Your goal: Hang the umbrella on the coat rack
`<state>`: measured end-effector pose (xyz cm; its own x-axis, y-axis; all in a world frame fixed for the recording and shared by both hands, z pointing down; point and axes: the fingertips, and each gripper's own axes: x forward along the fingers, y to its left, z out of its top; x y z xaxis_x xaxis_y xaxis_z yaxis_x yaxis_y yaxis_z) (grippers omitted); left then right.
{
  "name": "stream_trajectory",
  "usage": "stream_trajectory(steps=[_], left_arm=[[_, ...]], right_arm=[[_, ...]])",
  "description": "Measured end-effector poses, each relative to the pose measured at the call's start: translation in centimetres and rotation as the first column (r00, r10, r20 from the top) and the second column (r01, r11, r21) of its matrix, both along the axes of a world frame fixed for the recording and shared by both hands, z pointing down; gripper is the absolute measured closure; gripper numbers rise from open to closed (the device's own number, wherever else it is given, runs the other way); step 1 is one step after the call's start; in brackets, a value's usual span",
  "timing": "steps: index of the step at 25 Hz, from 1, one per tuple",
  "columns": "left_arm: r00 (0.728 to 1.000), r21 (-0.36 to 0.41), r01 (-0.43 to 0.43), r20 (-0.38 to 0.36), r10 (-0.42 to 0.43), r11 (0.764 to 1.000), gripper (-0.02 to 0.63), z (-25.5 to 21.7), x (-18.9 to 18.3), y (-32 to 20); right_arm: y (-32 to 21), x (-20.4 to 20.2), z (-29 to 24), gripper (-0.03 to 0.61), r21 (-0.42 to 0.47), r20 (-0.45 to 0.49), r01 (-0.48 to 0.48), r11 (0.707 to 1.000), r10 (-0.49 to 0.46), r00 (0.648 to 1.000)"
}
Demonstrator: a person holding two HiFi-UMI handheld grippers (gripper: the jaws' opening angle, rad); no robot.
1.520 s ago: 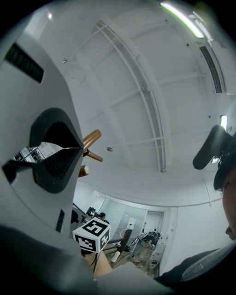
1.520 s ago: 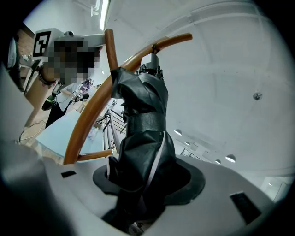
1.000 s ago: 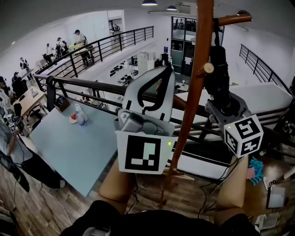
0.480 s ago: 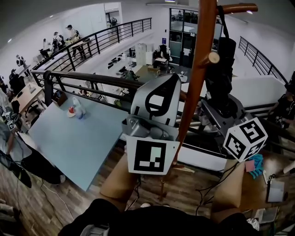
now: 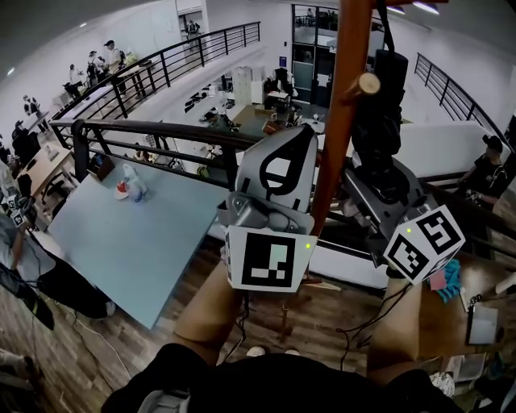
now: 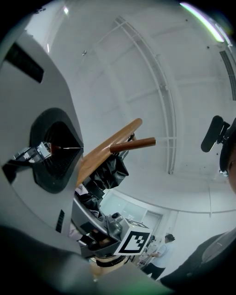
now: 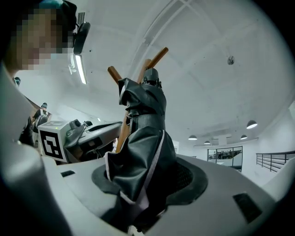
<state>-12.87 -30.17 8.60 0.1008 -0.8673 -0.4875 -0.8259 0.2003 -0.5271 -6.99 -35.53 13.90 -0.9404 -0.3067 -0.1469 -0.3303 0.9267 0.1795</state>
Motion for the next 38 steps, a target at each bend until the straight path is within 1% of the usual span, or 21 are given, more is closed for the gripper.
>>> stream_trajectory(steps=[6, 11, 19, 24, 29, 31, 34, 38], left_arm=[[1.0, -0.003, -0.011, -0.003, 0.011, 1.0, 0.6, 0.1, 0.2, 0.1], [1.0, -0.01, -0.023, -0.002, 0.023, 1.0, 0.6, 0.0, 0.3, 0.3], [0.999, -0.004, -0.041, -0.006, 0.041, 0.999, 0.6, -1.1, 0.5, 1.4], [0.998, -0.016, -0.063, -0.012, 0.062, 0.998, 0.6, 0.1, 1.1, 1.0], [0.996, -0.021, -0.089, -0.003, 0.089, 0.996, 0.6, -0.5, 1.0, 1.7], [0.995, -0.024, -0.1, 0.0, 0.1, 0.995, 0.6, -0.5, 0.9, 1.8], [0.993, -0.033, -0.116, 0.006, 0.117, 0.993, 0.6, 0.3, 0.9, 1.9], [0.99, -0.039, -0.143, -0.002, 0.143, 0.989, 0.6, 0.6, 0.6, 2.5]], right_arm=[[0.4, 0.4, -0.4, 0.326, 0.041, 0.047, -0.04, 0.998, 0.038, 0.998], [1.2, 0.8, -0.4, 0.31, 0.058, 0.061, -0.042, 0.997, 0.038, 0.997], [3.0, 1.5, -1.3, 0.295, 0.128, 0.054, -0.084, 0.988, 0.078, 0.996], [3.5, 2.0, -0.5, 0.275, 0.146, 0.038, -0.091, 0.985, 0.086, 0.996], [5.0, 1.7, -0.7, 0.249, 0.172, 0.019, -0.106, 0.979, 0.105, 0.994], [5.2, 1.6, -0.8, 0.242, 0.191, 0.014, -0.131, 0.973, 0.131, 0.991], [5.4, 1.7, -0.3, 0.242, 0.225, 0.011, -0.193, 0.955, 0.196, 0.981], [5.9, 2.5, -0.4, 0.242, 0.225, 0.034, -0.249, 0.942, 0.248, 0.968]])
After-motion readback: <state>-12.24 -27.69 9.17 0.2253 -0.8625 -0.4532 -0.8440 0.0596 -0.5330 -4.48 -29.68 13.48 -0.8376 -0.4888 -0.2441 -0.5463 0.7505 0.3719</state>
